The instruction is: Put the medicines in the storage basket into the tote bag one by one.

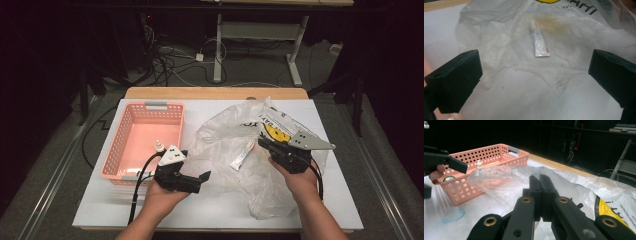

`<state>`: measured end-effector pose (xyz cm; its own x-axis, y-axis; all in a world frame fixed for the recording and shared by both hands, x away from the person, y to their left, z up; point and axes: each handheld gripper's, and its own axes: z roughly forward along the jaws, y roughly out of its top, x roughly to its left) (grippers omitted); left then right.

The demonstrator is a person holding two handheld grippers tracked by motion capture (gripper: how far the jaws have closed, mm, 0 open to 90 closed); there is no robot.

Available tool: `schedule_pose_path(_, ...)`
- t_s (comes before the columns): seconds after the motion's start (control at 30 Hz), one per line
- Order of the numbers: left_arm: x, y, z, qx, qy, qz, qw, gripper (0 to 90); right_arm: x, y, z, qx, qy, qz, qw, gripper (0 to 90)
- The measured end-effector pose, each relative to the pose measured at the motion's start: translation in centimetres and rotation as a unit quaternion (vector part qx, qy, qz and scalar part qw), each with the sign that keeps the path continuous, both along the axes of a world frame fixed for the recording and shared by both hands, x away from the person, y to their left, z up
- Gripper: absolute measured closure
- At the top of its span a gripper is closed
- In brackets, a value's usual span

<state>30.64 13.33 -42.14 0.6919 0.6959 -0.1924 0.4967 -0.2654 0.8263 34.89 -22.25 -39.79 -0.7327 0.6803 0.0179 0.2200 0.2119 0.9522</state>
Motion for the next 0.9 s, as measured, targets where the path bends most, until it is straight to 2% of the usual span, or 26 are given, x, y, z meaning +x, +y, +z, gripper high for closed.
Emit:
schedule_pose_path(0.13,0.1,1.8,0.1,-0.005,0.0,0.024,0.9997,0.0,0.0,-0.1,0.0,0.0,0.001,-0.001,1.0,90.0)
schedule_pose_path(0.2,0.2,2.7,0.1,-0.001,-0.002,0.038,0.9993,0.0,0.0,-0.2,0.0,0.0,0.0,-0.001,1.0,90.0)
schedule_pose_path(0.3,0.3,4.0,0.1,-0.003,0.004,0.056,0.9984,0.0,-0.1,-0.3,0.1,-0.001,0.0,-0.002,1.0,90.0)
schedule_pose_path(0.47,0.5,5.8,0.0,0.012,0.005,0.084,0.9964,0.0,-0.1,-0.2,0.1,-0.002,-0.001,-0.001,1.0,90.0)
schedule_pose_path(0.6,0.7,6.8,-0.4,0.014,0.012,0.102,0.9947,0.0,0.0,-0.2,0.0,-0.001,0.0,-0.001,1.0,90.0)
schedule_pose_path(0.7,0.7,7.2,-0.5,0.028,0.012,0.114,0.993,0.0,0.0,-0.2,0.0,-0.003,0.0,0.0,1.0,90.0)
schedule_pose_path(0.8,0.8,7.9,-0.6,0.027,0.022,0.12,0.9921,0.0,0.0,-0.3,0.0,0.0,0.001,-0.002,1.0,90.0)
schedule_pose_path(0.9,0.7,8.7,-0.6,0.031,0.022,0.129,0.9909,0.0,0.0,-0.4,0.1,0.0,-0.001,-0.002,1.0,90.0)
